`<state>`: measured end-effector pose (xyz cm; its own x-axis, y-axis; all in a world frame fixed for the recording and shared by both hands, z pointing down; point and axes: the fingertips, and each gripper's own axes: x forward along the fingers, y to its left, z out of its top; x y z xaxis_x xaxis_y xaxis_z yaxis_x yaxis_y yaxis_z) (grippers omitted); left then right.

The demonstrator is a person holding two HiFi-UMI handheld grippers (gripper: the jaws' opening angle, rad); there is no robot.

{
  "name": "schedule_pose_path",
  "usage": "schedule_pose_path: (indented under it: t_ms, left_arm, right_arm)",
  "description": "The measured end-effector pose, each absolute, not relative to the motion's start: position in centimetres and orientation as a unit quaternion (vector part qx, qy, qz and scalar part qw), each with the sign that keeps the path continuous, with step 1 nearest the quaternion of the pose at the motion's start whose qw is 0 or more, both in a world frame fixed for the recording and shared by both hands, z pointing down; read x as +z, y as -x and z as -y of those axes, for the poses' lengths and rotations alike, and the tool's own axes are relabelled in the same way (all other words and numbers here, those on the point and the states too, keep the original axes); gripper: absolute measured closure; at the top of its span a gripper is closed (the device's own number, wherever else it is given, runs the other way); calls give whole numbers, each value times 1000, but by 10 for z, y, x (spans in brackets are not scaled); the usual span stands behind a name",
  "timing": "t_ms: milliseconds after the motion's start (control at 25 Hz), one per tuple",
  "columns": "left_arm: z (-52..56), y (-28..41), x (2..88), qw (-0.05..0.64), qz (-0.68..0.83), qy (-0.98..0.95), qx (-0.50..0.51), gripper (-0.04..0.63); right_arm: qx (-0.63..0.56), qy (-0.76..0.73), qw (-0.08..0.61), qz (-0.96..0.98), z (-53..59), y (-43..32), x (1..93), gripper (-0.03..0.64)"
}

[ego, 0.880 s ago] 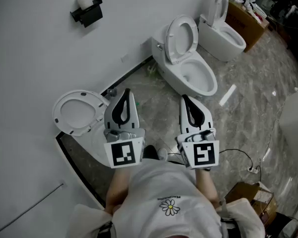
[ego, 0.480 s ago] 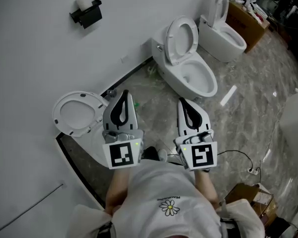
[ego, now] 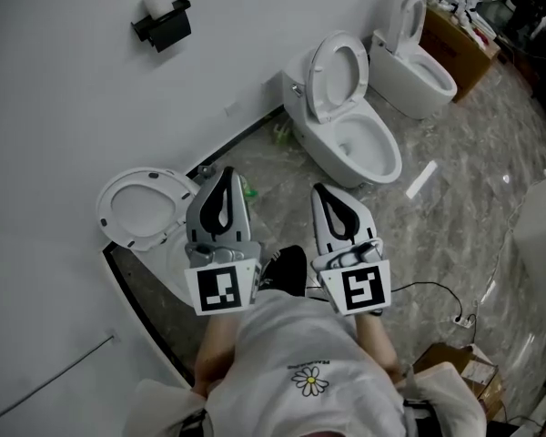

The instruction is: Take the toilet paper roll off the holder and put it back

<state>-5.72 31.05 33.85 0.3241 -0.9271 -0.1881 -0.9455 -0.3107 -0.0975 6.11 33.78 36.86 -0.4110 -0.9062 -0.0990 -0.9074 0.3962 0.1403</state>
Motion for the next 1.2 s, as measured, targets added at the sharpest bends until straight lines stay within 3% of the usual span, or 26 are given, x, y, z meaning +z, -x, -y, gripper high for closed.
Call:
schedule_pose_path:
  t_ms: [600,1200]
  left_arm:
    - [-201,82,338,112,-607,786,40,580]
    - [26,149,327,95,-668,738,23,580]
  right_arm:
    - [106,502,-12,-859,-239,-45,371,607]
    - [88,440,-17,-894,17,13,352,607]
